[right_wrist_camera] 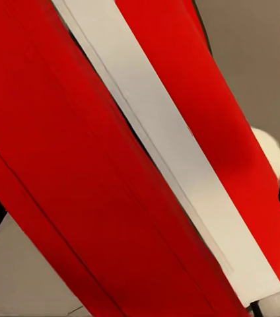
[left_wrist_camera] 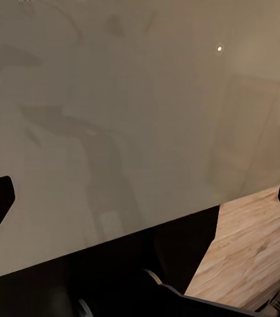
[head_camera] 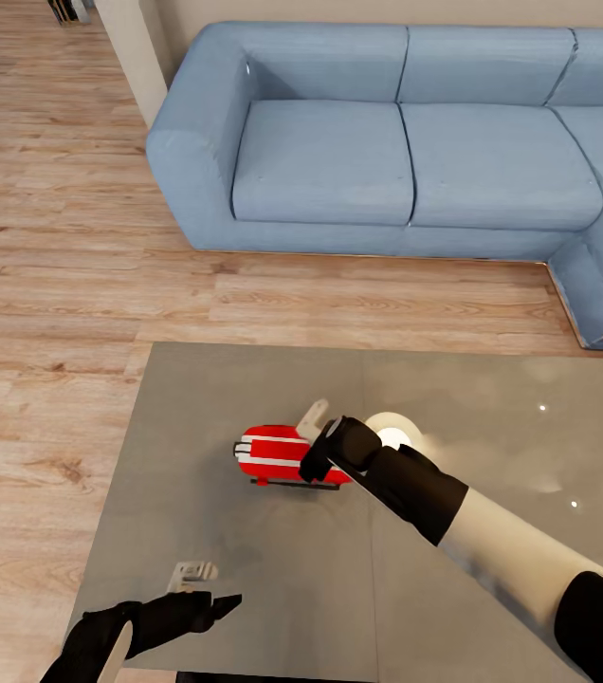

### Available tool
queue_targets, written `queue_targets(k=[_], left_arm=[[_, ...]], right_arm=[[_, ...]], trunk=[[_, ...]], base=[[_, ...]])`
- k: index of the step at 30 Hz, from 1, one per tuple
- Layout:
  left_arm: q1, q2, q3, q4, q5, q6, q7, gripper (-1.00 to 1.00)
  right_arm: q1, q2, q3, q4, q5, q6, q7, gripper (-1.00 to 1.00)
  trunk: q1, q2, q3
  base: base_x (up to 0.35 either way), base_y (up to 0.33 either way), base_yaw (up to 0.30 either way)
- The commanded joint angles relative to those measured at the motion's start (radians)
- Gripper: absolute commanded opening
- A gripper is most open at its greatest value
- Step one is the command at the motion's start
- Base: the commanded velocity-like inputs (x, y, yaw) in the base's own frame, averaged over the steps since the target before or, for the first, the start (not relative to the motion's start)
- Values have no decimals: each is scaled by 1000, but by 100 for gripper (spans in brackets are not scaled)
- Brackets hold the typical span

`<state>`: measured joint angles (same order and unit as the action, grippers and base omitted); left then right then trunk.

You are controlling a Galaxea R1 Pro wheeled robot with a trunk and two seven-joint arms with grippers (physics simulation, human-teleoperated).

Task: Turn on the radio receiver that's on the table in the living room.

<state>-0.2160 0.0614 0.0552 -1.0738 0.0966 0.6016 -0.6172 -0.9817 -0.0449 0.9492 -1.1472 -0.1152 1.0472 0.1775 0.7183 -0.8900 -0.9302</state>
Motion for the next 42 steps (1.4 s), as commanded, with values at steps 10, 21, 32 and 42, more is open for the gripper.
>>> queue_targets(k=[10, 21, 32, 42], left_arm=[[0, 0, 0, 6, 0, 0, 0, 100], [0, 0, 0, 8, 0, 0, 0, 100], [1, 0, 0, 8, 0, 0, 0, 100], [0, -1, 0, 8, 0, 0, 0, 100]], right_arm=[[0, 0, 0, 53, 1, 0, 0, -100], [0, 1, 0, 43, 27, 0, 1, -100], [0, -60, -30, -320, 80, 0, 1, -100], [0, -71, -101, -410, 81, 0, -1, -100]], trunk=[[0, 0, 0], [0, 0, 0], [0, 0, 0], [0, 0, 0]], base=[[0, 0, 0], [0, 0, 0], [0, 0, 0], [0, 0, 0]])
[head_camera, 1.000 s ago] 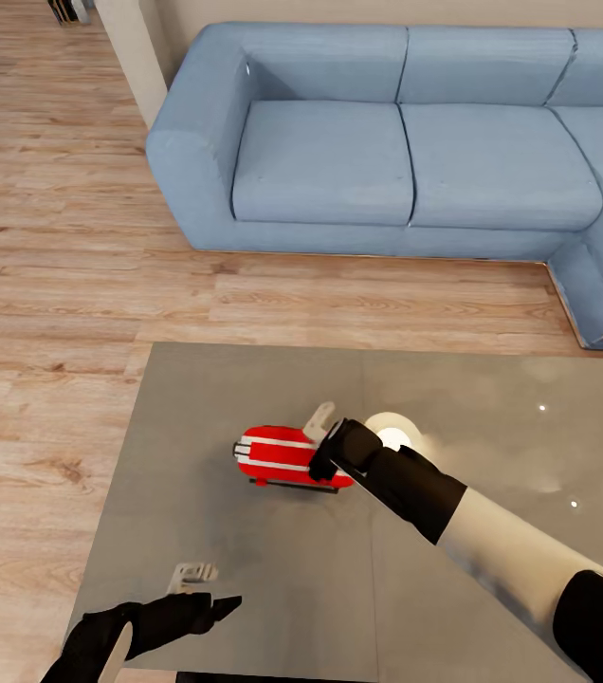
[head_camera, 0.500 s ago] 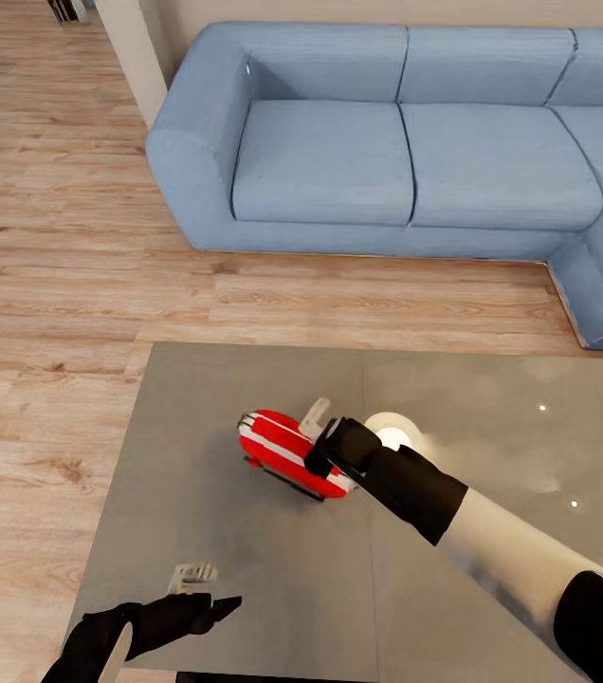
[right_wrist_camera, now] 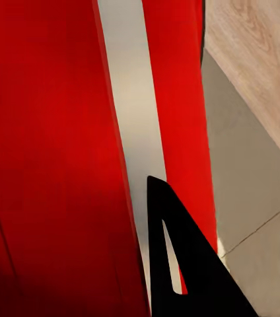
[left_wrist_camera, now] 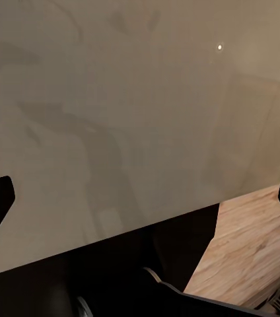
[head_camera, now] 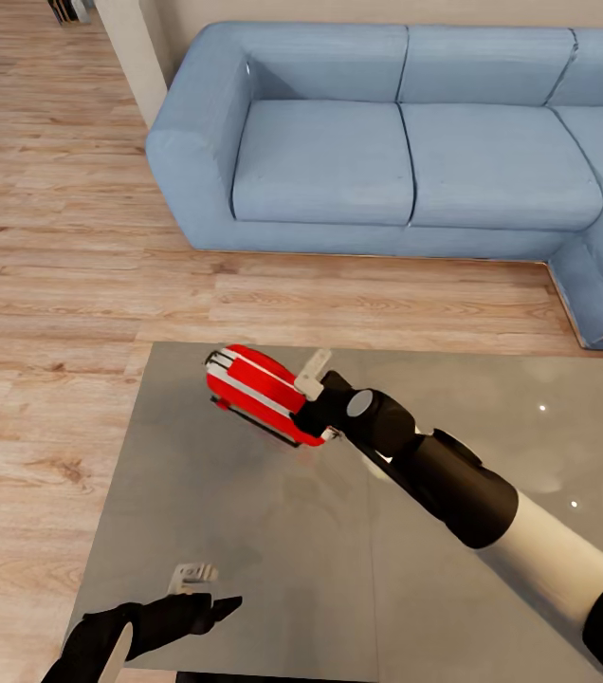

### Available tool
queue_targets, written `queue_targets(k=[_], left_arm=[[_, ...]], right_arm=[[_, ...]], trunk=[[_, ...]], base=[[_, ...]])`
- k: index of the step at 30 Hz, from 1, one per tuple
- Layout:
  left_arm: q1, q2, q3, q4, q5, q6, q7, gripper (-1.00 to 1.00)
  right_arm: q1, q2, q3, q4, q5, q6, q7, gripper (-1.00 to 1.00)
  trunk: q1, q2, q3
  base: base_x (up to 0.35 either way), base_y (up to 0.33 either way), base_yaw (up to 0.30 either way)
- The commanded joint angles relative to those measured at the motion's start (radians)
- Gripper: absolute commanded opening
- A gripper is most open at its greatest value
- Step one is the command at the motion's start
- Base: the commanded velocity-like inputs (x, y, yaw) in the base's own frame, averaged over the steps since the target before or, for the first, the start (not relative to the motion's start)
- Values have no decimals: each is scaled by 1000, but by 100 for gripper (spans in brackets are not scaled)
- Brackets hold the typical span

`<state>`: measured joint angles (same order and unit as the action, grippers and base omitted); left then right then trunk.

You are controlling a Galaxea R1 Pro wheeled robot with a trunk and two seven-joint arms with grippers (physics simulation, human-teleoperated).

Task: Turn on the radio receiver that's on the table in the living room.

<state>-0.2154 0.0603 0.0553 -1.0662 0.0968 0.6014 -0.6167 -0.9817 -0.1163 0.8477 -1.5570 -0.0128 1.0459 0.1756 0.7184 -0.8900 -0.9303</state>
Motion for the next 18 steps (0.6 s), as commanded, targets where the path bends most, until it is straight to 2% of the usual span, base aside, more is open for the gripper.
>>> queue_targets(k=[1, 5, 8, 9, 10, 11, 13, 14, 16, 18], left_arm=[[0, 0, 0, 0, 0, 0, 0, 100], [0, 0, 0, 0, 2, 0, -1, 100], [0, 1, 0, -3, 4, 0, -3, 100], [0, 1, 0, -4, 5, 1, -4, 100], [0, 3, 2, -19, 9, 9, -10, 100], [0, 4, 3, -27, 9, 15, -11, 100], [-1, 11, 6, -73, 10, 51, -12, 100], [-1, 14, 8, -124, 10, 89, -14, 100], [-3, 21, 10, -290, 11, 203, -17, 100], [-6, 29, 10, -394, 13, 294, -23, 100]], right_arm=[[0, -3, -1, -2, -21, 1, 1, -100], [0, -8, -4, -3, -21, 1, 0, -100], [0, -10, -25, -4, -21, 1, -2, -100], [0, -11, -36, -4, -21, 1, -4, -100], [0, -19, -69, -5, -17, 1, -19, -100], [0, -23, -72, -5, -14, 1, -27, -100], [0, -35, -78, -5, 9, 1, -62, -100], [0, -41, -79, -5, 32, 1, -95, -100], [3, -46, -73, -4, 97, 1, -196, -100], [13, -47, -58, -4, 131, 1, -275, -100]], trunk=[[0, 0, 0], [0, 0, 0], [0, 0, 0], [0, 0, 0], [0, 0, 0], [0, 0, 0], [0, 0, 0], [0, 0, 0], [0, 0, 0], [0, 0, 0]], base=[[0, 0, 0], [0, 0, 0], [0, 0, 0], [0, 0, 0], [0, 0, 0], [0, 0, 0], [0, 0, 0], [0, 0, 0], [0, 0, 0], [0, 0, 0]])
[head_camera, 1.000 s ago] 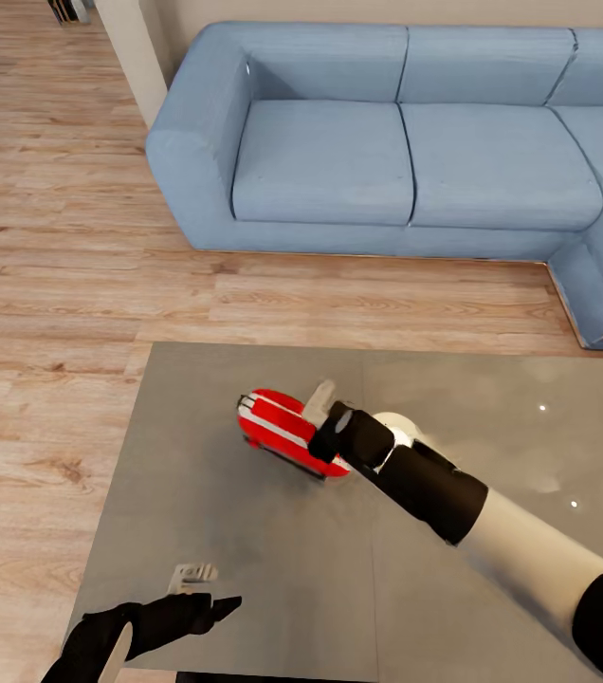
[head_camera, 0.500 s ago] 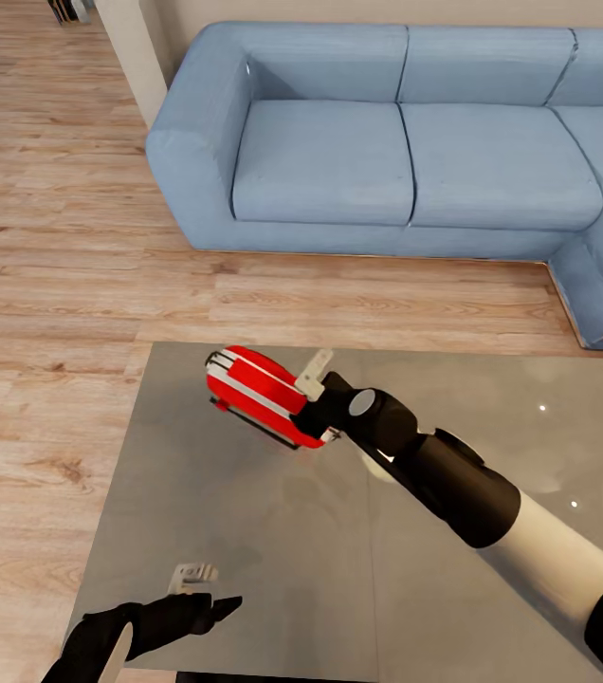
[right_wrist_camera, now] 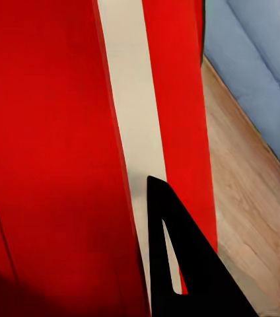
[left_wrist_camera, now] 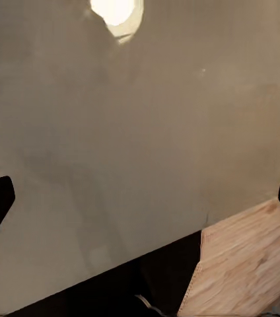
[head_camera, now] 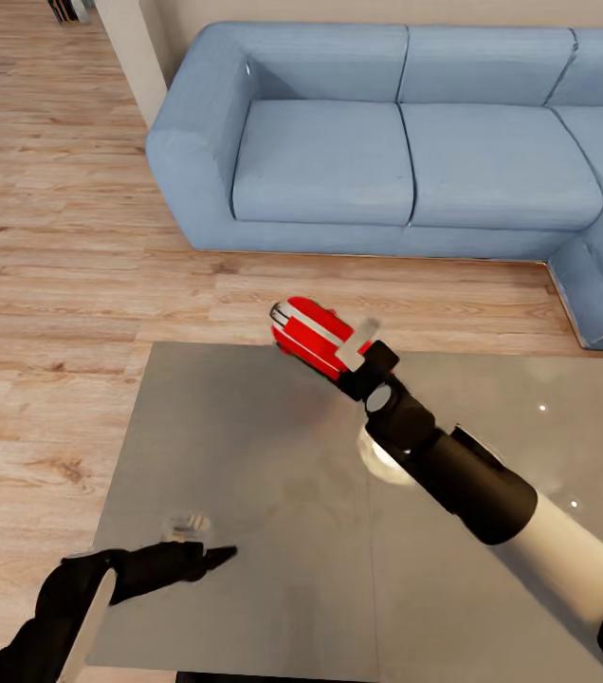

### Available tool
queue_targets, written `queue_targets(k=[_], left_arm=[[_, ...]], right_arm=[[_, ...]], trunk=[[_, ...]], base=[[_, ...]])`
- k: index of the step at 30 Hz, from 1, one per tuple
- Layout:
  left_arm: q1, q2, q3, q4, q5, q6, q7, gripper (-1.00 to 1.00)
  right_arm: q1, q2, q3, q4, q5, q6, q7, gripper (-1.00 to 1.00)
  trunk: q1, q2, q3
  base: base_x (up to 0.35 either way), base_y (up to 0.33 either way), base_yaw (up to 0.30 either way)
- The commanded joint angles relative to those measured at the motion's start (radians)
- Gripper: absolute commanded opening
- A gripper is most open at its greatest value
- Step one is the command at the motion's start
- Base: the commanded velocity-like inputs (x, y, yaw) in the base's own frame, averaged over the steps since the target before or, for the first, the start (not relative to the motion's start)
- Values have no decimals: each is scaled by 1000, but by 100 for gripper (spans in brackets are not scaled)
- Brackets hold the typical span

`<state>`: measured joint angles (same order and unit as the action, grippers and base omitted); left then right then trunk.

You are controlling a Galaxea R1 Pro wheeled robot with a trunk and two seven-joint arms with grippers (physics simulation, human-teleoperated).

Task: Turn on the radio receiver that's on the table in the living room.

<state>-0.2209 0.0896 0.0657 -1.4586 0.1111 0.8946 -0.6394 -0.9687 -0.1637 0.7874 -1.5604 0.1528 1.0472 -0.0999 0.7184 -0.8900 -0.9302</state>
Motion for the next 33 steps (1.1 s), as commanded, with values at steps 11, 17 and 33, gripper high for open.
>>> queue_targets(k=[11, 17, 33], left_arm=[[-100, 93, 10, -73, 23, 141, -378, 100], [-121, 166, 122, -74, 131, 149, -500, 100], [-124, 374, 174, -72, 422, 153, -536, 100]], right_arm=[[187, 0, 228, 15, -1, 0, -469, -100], [241, 3, 302, 36, -1, 0, -546, -100], [283, -28, 449, 97, 3, 0, -923, -100]], trunk=[[0, 0, 0], [0, 0, 0], [0, 0, 0]], base=[[0, 0, 0], [0, 0, 0], [0, 0, 0]])
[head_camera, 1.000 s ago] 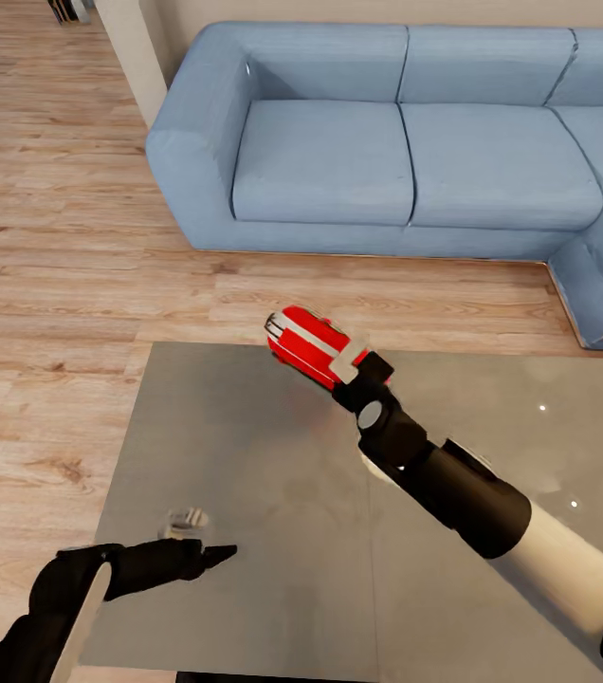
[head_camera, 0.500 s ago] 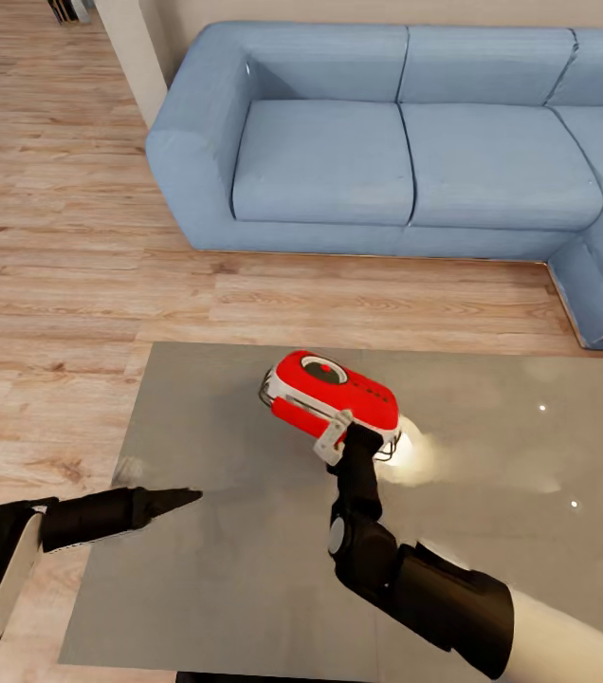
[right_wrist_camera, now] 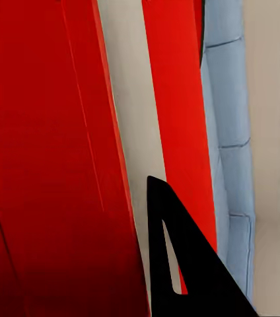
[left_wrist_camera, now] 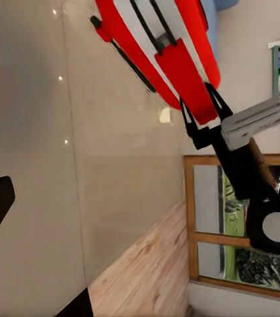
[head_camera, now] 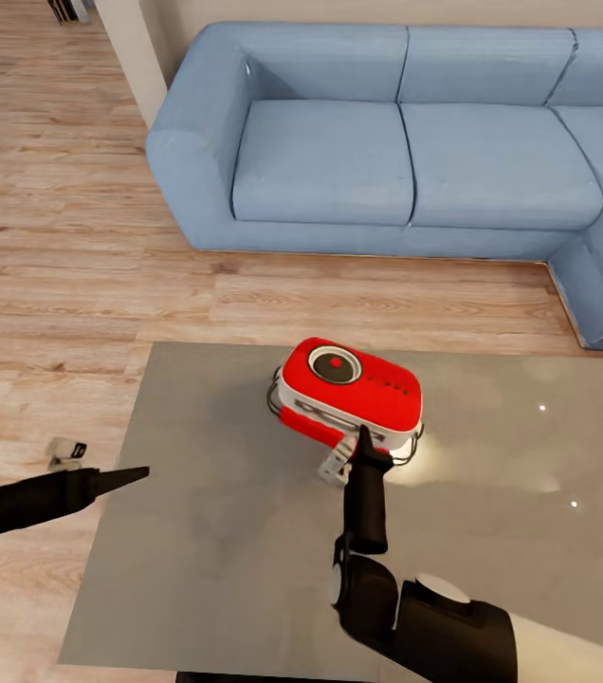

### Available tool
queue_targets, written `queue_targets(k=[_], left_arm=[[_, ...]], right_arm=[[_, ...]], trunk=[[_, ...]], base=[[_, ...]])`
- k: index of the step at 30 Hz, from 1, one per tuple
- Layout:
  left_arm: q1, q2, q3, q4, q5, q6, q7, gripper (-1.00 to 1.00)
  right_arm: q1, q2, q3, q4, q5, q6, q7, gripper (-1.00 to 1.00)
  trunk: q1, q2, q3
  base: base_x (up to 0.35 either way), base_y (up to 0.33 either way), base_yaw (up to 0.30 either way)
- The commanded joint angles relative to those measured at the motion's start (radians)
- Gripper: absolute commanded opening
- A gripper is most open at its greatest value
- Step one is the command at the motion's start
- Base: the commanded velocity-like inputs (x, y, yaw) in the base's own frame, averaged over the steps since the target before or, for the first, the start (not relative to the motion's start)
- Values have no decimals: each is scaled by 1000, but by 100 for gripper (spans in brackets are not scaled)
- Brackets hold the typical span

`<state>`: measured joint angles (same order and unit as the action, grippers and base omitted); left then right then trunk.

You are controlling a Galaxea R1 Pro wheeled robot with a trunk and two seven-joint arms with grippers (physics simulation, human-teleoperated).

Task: Turn on the radio receiver that's on the table in the living room.

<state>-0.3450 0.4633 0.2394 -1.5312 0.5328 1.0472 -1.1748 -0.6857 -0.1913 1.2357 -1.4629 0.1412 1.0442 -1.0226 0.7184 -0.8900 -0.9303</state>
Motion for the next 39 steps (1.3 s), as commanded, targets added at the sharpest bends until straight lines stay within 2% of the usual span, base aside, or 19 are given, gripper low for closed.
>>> queue_targets(k=[1, 3, 5, 7, 9, 12, 14, 16, 18, 19, 23, 27, 29, 31, 34, 36, 38, 39], left_arm=[[0, 9, 0, 0, 3, 0, 0, 100], [0, 15, 0, 0, 8, 0, 0, 100], [0, 26, 0, 0, 31, 0, -1, 100], [0, 49, 0, 0, 71, 0, -1, 100], [0, 83, 0, 0, 124, 0, -1, 100], [-1, 122, 0, -1, 164, 0, -2, 100], [-2, 133, 0, -1, 177, 0, -2, 100], [-3, 141, 0, -1, 194, 0, -3, 100], [-9, 143, 0, -1, 212, 0, -4, 100], [-23, 143, 0, -2, 245, 0, -2, 100], [-53, 137, -5, -2, 286, 0, 0, 100], [-66, 120, -11, -2, 295, 0, 6, 100], [-68, 102, -13, -2, 292, 0, 8, 100], [-70, 68, -14, -1, 287, 0, 21, 100], [-73, 40, -22, -1, 282, 0, 61, 100], [-75, 21, -44, -1, 280, 0, 104, 100], [-82, -2, -94, -1, 278, 0, 168, 100], [-86, -7, -107, -1, 278, -1, 183, 100]], right_arm=[[2, -21, 1, -1, 16, 3, -25, -100], [3, -41, 1, 0, 15, 3, -52, -100], [4, -70, 0, 8, 10, -32, -98, -100], [4, -82, 0, 38, 11, -65, -129, -100], [5, -87, 1, 104, 28, -123, -165, -100], [5, -83, 9, 218, 103, -181, -194, -100], [6, -76, 22, 275, 145, -194, -200, -100], [6, -62, 54, 332, 184, -200, -205, -100], [6, -48, 83, 359, 197, -202, -210, -100], [6, -34, 118, 379, 201, -202, -220, -100], [28, -12, 144, 396, 203, -199, -238, -100], [66, 7, 150, 419, 206, -199, -274, -100], [76, 19, 151, 446, 207, -201, -294, -100], [91, 41, 152, 498, 208, -203, -317, -100], [109, 52, 153, 526, 210, -205, -327, -100], [119, 57, 153, 536, 211, -207, -331, -100], [127, 60, 154, 542, 211, -209, -337, -100], [128, 61, 154, 542, 211, -209, -339, -100]], trunk=[[0, 0, 0], [0, 0, 0], [0, 0, 0], [0, 0, 0], [0, 0, 0], [0, 0, 0], [0, 0, 0], [0, 0, 0], [0, 0, 0], [0, 0, 0], [0, 0, 0], [0, 0, 0], [0, 0, 0], [0, 0, 0], [0, 0, 0], [0, 0, 0], [0, 0, 0], [0, 0, 0]], base=[[0, 0, 0], [0, 0, 0], [0, 0, 0], [0, 0, 0], [0, 0, 0], [0, 0, 0], [0, 0, 0], [0, 0, 0], [0, 0, 0], [0, 0, 0], [0, 0, 0], [0, 0, 0], [0, 0, 0], [0, 0, 0], [0, 0, 0], [0, 0, 0], [0, 0, 0], [0, 0, 0]])
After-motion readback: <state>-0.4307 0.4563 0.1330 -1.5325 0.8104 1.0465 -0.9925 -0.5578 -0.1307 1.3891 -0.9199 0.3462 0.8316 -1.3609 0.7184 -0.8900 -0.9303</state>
